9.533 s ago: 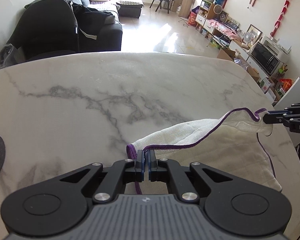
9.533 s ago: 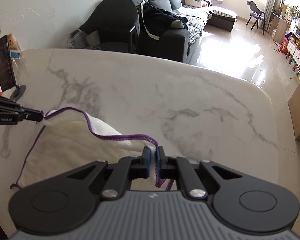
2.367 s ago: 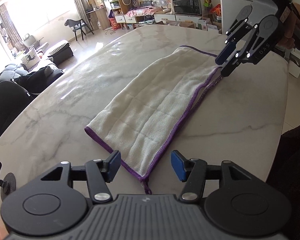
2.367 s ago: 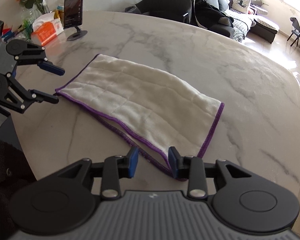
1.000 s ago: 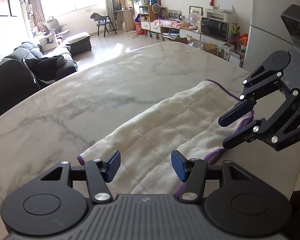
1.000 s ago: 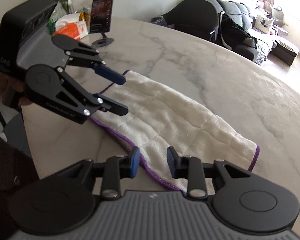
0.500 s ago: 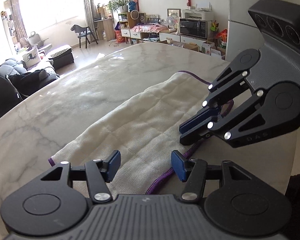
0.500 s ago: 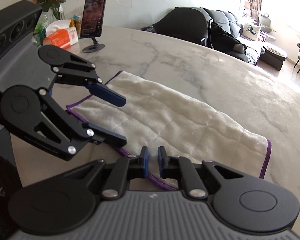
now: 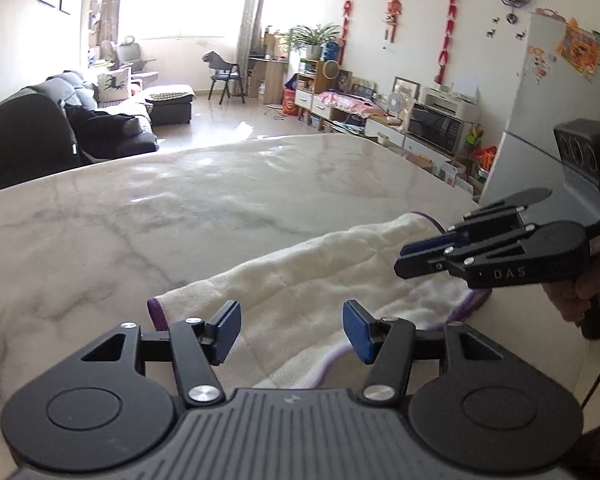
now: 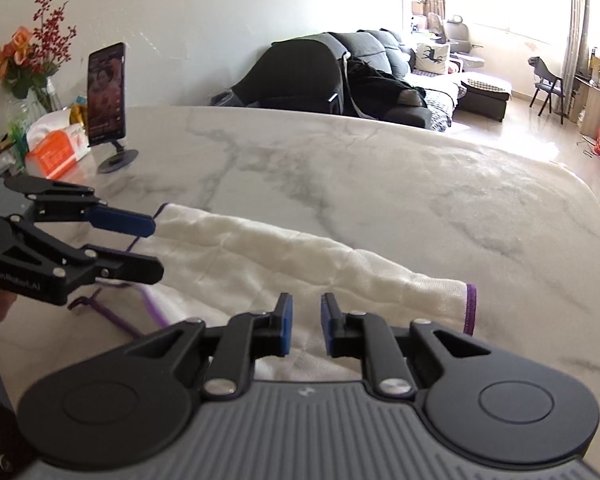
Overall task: Fold towel
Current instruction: 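Grasp the towel end with the left gripper while the right gripper grasps beside it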
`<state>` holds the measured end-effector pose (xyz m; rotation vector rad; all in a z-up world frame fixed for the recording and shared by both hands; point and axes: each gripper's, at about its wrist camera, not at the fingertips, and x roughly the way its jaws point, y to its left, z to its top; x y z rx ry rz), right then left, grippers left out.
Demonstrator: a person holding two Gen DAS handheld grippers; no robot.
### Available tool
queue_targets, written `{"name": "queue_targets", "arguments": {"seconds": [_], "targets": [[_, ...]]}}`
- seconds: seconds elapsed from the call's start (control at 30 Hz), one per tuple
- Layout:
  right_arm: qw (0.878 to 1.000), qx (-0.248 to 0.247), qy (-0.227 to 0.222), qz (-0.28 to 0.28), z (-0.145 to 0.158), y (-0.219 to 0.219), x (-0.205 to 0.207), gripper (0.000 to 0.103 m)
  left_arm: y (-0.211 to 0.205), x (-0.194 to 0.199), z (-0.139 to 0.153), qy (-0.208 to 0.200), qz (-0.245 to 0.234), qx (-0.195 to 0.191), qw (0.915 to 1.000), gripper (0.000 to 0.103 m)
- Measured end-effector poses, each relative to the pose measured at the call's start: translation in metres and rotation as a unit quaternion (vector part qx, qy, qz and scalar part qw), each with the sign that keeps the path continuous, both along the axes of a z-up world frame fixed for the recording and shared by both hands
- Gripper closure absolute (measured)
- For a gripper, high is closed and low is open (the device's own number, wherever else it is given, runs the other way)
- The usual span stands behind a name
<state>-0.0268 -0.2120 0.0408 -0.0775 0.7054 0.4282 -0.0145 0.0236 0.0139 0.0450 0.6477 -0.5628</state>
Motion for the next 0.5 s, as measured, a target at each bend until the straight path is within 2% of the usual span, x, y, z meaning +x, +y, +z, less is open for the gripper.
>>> {"name": "queue_targets", "arguments": {"seconds": [0.13, 0.2, 0.23, 0.3, 0.4, 0.5], "targets": [[1.0, 0.003, 0.004, -0.023, 0.003, 0.011, 0.013, 0.086, 0.003, 0.018, 0.01, 0.015, 0.054, -0.037, 0.9978, 0.049], [0.999, -0.001, 0.001, -0.037, 0.004, 0.018, 0.019, 0.086, 0.001, 0.026, 0.011, 0.03, 0.084, -0.043, 0.9951, 0.056], [0.999, -0.003, 0.0, -0.045, 0.005, 0.022, 0.023, 0.086, -0.002, 0.032, 0.01, 0.043, 0.106, -0.041, 0.9926, 0.058], [0.998, -0.011, 0.0, -0.062, 0.003, 0.029, 0.031, 0.086, -0.006, 0.039, 0.006, 0.07, 0.134, -0.038, 0.9878, 0.071], [0.997, -0.022, 0.016, -0.072, -0.004, 0.036, 0.041, 0.086, -0.007, 0.047, 0.001, 0.099, 0.154, -0.035, 0.9826, 0.083], [0.996, -0.039, 0.042, -0.073, -0.011, 0.036, 0.051, 0.086, -0.01, 0.05, 0.002, 0.104, 0.16, 0.001, 0.9816, 0.09]]}}
